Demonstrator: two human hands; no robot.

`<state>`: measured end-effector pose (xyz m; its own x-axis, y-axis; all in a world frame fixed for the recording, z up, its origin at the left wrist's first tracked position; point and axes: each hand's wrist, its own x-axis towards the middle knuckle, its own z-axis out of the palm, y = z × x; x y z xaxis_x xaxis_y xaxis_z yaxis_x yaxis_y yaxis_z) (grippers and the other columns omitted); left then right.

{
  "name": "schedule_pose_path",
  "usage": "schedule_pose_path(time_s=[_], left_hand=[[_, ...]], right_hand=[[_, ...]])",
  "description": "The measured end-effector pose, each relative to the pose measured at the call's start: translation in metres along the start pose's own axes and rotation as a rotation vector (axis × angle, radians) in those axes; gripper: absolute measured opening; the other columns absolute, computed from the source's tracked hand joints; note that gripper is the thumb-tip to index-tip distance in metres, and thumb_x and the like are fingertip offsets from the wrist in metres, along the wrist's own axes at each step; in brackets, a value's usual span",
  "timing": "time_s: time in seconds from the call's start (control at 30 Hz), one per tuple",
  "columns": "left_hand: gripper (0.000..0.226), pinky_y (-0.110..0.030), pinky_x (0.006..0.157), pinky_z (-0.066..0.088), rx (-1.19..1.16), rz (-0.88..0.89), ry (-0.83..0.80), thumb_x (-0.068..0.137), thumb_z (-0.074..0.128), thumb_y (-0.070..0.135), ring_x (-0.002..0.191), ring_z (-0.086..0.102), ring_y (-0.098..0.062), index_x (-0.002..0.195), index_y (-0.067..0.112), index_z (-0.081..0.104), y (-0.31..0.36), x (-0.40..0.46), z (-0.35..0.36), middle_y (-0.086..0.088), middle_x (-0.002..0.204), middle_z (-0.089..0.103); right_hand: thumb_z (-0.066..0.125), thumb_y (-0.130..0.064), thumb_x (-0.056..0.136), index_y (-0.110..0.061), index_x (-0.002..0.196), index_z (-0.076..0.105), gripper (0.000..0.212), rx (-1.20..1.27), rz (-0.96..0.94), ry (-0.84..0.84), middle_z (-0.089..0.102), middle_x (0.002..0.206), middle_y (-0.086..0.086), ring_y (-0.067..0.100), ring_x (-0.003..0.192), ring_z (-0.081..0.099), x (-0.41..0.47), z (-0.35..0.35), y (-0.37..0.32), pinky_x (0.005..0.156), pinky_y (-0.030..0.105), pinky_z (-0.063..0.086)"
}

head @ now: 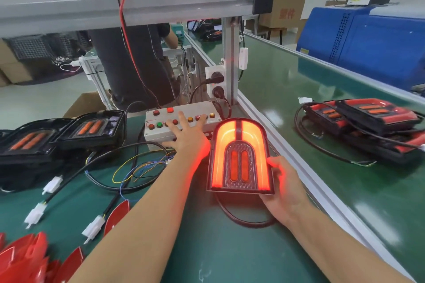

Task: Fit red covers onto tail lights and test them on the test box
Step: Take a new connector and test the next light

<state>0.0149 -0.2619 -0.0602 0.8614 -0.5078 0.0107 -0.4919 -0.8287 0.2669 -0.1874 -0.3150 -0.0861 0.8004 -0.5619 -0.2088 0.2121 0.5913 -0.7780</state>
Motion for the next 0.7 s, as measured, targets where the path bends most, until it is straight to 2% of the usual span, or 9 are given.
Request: schedule_pose_path(time_s=[0.2, 0.37, 0.57, 0.7], left_hand=[[0.085, -0.077, 0.101, 0.003, 0.037, -0.005, 0.003, 0.082, 0.042, -0.001, 0.139, -0.02, -0.046, 0.143, 0.051, 0.013, 0.002, -0.003, -0.003, -0.007, 0.157, -0.017], [0.077, -0.072, 0.103, -0.005, 0.113, 0.062, 0.021, 0.084, 0.054, 0.028, 0.142, -0.017, -0.04, 0.146, 0.044, 0.011, -0.005, -0.001, -0.009, -0.008, 0.159, -0.011], [0.072, -0.069, 0.105, -0.007, 0.252, 0.174, 0.043, 0.086, 0.052, 0.036, 0.144, -0.014, -0.037, 0.148, 0.041, 0.014, -0.008, 0.003, -0.013, -0.006, 0.16, -0.004], [0.068, -0.069, 0.105, -0.008, 0.263, 0.188, 0.063, 0.085, 0.049, 0.026, 0.144, -0.012, -0.038, 0.145, 0.042, 0.023, -0.007, 0.006, -0.015, -0.007, 0.16, -0.003]], right_hand=[[0.051, -0.024, 0.088, -0.008, 0.088, 0.065, 0.021, 0.058, 0.013, 0.041, 0.07, 0.076, 0.008, 0.017, 0.068, 0.069, -0.001, -0.001, 0.001, 0.076, 0.033, 0.05], [0.052, -0.024, 0.086, -0.007, 0.099, 0.063, 0.024, 0.102, 0.023, 0.034, 0.069, 0.084, 0.009, 0.018, 0.071, 0.068, -0.002, 0.0, 0.0, 0.065, 0.029, 0.056], [0.049, -0.025, 0.089, -0.004, 0.118, 0.059, 0.037, 0.082, 0.032, 0.028, 0.063, 0.103, 0.016, 0.023, 0.085, 0.064, -0.003, 0.003, -0.001, 0.082, 0.035, 0.053], [0.046, -0.024, 0.089, -0.005, 0.113, 0.058, 0.033, 0.059, 0.011, 0.013, 0.066, 0.096, 0.014, 0.023, 0.083, 0.067, -0.004, 0.004, -0.002, 0.081, 0.036, 0.052]])
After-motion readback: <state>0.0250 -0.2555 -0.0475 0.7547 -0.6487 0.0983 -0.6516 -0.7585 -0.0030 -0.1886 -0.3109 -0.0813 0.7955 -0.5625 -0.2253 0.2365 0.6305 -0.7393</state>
